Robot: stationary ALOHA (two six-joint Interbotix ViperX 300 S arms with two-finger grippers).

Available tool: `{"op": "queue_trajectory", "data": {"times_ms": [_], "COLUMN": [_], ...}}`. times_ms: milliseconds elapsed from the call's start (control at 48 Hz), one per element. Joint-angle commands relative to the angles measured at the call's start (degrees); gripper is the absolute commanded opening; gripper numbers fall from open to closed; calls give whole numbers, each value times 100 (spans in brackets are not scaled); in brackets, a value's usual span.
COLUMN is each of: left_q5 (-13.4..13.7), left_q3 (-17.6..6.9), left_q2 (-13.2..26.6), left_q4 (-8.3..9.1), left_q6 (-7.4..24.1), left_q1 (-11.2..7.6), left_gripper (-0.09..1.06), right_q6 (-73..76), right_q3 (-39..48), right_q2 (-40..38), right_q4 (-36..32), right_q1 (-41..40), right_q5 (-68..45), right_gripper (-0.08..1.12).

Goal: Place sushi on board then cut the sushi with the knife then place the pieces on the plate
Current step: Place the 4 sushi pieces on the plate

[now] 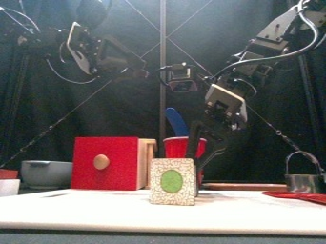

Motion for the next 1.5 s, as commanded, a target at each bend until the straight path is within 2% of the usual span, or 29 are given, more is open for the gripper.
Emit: {"op": "queue_trajectory", "data": {"times_ms": [21,188,438,562,646,833,1000,1292,1500], "left_q5": [-53,-62,-62,-62,-53,-62,-53,-62,-62], "left_q3": [-53,-18,9,0,0,9,26,114,149], "left_q2": [-88,-132,-149,-149,-149,-149,-149,-149,-158], "left_q4": [-26,-26,-88,-97,-97,-97,-114,-114,-149], "left_q6": [0,0,0,0,0,0,0,0,0], "left_q1": [26,26,35,44,70,123,141,185,193], "left_gripper": [85,85,85,85,85,85,85,85,85], "right_q6": [9,9,9,0,0,9,9,0,0], "right_q3": [-114,167,1336,1758,1898,1837,1538,835,633], "right_q2": [-220,-782,-2259,-2795,-2918,-2663,-2101,-949,-747], "right_q4": [88,123,606,545,325,-220,-255,-308,-308], "right_q1": [-9,26,-44,-571,-1204,-2751,-3604,-3753,-3744], "right_q5": [70,879,1951,2048,1942,879,26,-123,-149], "right_gripper": [53,54,54,54,54,54,54,56,75]}}
